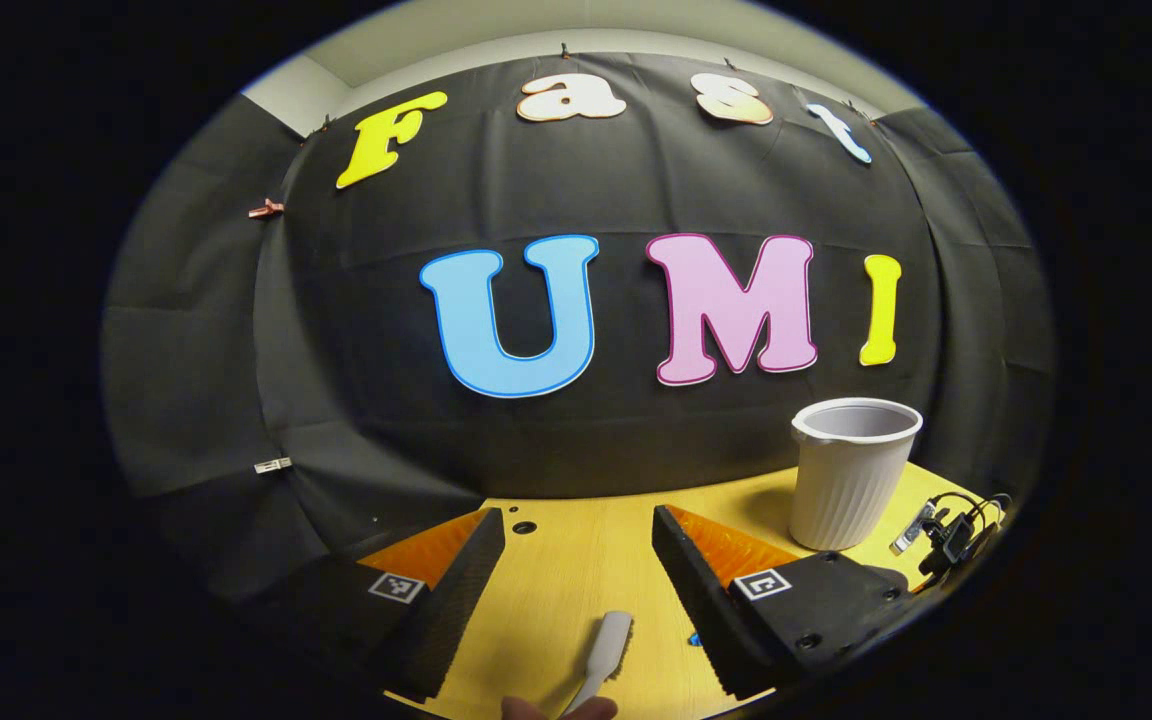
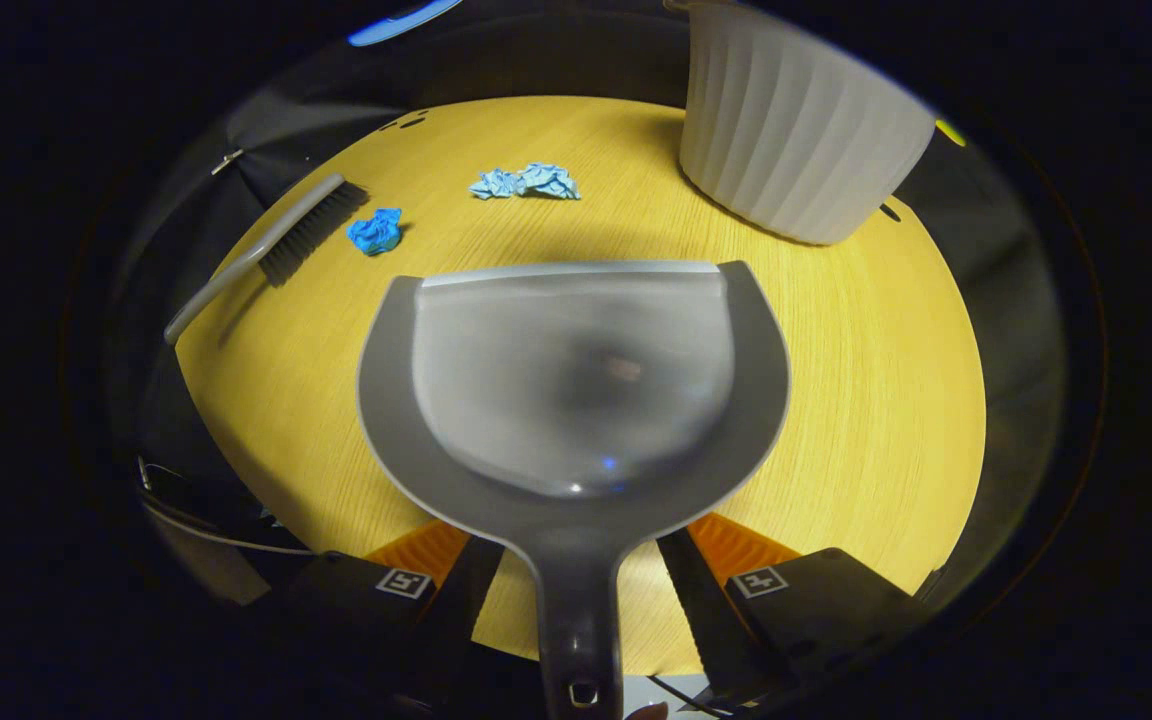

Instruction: Pick up the small broom and dustpan from the desktop, sweep the trash into the dustpan with the broom, and then empty the trash into the garbage bin.

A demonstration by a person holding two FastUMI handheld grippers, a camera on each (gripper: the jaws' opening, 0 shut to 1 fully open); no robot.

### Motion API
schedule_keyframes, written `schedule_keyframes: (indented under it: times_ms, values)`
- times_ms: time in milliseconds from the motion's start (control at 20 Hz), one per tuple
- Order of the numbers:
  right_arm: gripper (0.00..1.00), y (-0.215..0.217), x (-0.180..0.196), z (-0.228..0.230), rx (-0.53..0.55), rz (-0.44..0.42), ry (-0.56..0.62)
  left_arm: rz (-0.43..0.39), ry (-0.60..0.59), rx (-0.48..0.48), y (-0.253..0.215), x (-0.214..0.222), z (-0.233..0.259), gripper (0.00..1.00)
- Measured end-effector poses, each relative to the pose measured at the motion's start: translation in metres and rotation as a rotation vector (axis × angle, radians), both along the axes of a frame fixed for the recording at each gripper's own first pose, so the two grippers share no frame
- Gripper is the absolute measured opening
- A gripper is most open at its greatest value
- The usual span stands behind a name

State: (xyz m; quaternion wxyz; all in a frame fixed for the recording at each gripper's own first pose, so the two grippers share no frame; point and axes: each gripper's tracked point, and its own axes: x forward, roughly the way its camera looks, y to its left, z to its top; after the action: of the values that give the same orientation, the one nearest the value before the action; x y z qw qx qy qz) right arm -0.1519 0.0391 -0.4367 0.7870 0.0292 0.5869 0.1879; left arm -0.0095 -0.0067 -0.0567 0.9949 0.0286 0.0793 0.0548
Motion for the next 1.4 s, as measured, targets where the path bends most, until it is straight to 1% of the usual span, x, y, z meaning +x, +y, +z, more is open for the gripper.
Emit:
schedule_keyframes:
  times_ms: [100, 200, 250, 300, 350, 400, 450, 500, 550, 600, 650, 700, 750, 800, 850, 950, 1150, 1250, 1300, 1400]
  values:
    - [0.91, 0.000, 0.001, 0.002, -0.009, 0.021, 0.020, 0.006, 0.001, 0.000, 0.001, -0.002, -0.001, 0.96]
    - [0.75, -0.002, 0.004, -0.004, -0.016, 0.000, 0.037, 0.011, 0.008, -0.005, 0.001, -0.002, -0.004, 0.96]
    - [0.58, -0.004, 0.005, -0.002, -0.019, -0.010, 0.047, 0.014, 0.012, -0.008, 0.001, -0.002, -0.006, 0.96]
    - [0.53, -0.005, 0.006, -0.005, -0.015, -0.009, 0.040, 0.015, 0.013, -0.010, 0.000, -0.001, -0.006, 0.96]
    - [0.39, -0.003, 0.009, -0.006, -0.009, -0.001, 0.021, 0.016, 0.014, -0.011, 0.000, -0.001, -0.007, 0.96]
    - [0.40, -0.003, 0.010, -0.005, -0.010, 0.002, 0.009, 0.016, 0.017, -0.011, 0.000, -0.001, -0.008, 0.96]
    - [0.40, -0.002, 0.008, -0.006, -0.013, -0.003, 0.016, 0.016, 0.022, -0.009, 0.001, -0.001, -0.011, 0.96]
    - [0.32, -0.002, 0.008, -0.005, -0.013, -0.001, 0.018, 0.015, 0.026, -0.008, 0.001, -0.002, -0.012, 0.96]
    - [0.37, -0.002, 0.008, -0.005, -0.006, 0.010, 0.013, 0.015, 0.034, -0.007, 0.002, -0.001, -0.015, 0.96]
    - [0.36, -0.001, 0.007, -0.002, 0.002, 0.017, 0.006, 0.012, 0.043, -0.004, 0.003, -0.001, -0.017, 0.96]
    - [0.28, -0.002, 0.005, 0.001, 0.008, 0.025, -0.003, 0.010, 0.052, 0.003, 0.005, -0.002, -0.022, 0.96]
    - [0.35, -0.003, 0.004, 0.006, 0.011, 0.034, -0.018, 0.003, 0.063, 0.010, 0.006, -0.002, -0.026, 0.96]
    - [0.28, -0.004, 0.003, 0.011, 0.008, 0.049, -0.039, -0.006, 0.078, 0.009, 0.006, -0.002, -0.033, 0.96]
    - [0.27, -0.008, 0.001, 0.016, 0.000, 0.073, -0.055, -0.018, 0.103, 0.000, 0.006, -0.002, -0.042, 0.96]
    - [0.35, -0.008, -0.001, 0.019, -0.001, 0.093, -0.059, -0.026, 0.127, -0.013, 0.006, -0.002, -0.052, 0.96]
    - [0.35, -0.009, -0.008, 0.028, 0.010, 0.124, -0.062, -0.047, 0.186, -0.045, 0.005, -0.001, -0.075, 0.96]
    - [0.35, -0.013, -0.019, 0.036, 0.003, 0.169, -0.054, -0.048, 0.333, -0.057, 0.011, -0.005, -0.134, 0.96]
    - [0.35, -0.015, -0.019, 0.037, 0.006, 0.172, -0.060, -0.093, 0.425, -0.071, 0.001, -0.007, -0.165, 0.96]
    - [0.35, -0.016, -0.019, 0.037, 0.006, 0.168, -0.061, -0.140, 0.482, -0.089, -0.008, -0.009, -0.182, 0.96]
    - [0.35, -0.017, -0.018, 0.038, 0.005, 0.160, -0.065, -0.199, 0.600, -0.099, -0.020, -0.013, -0.216, 0.95]
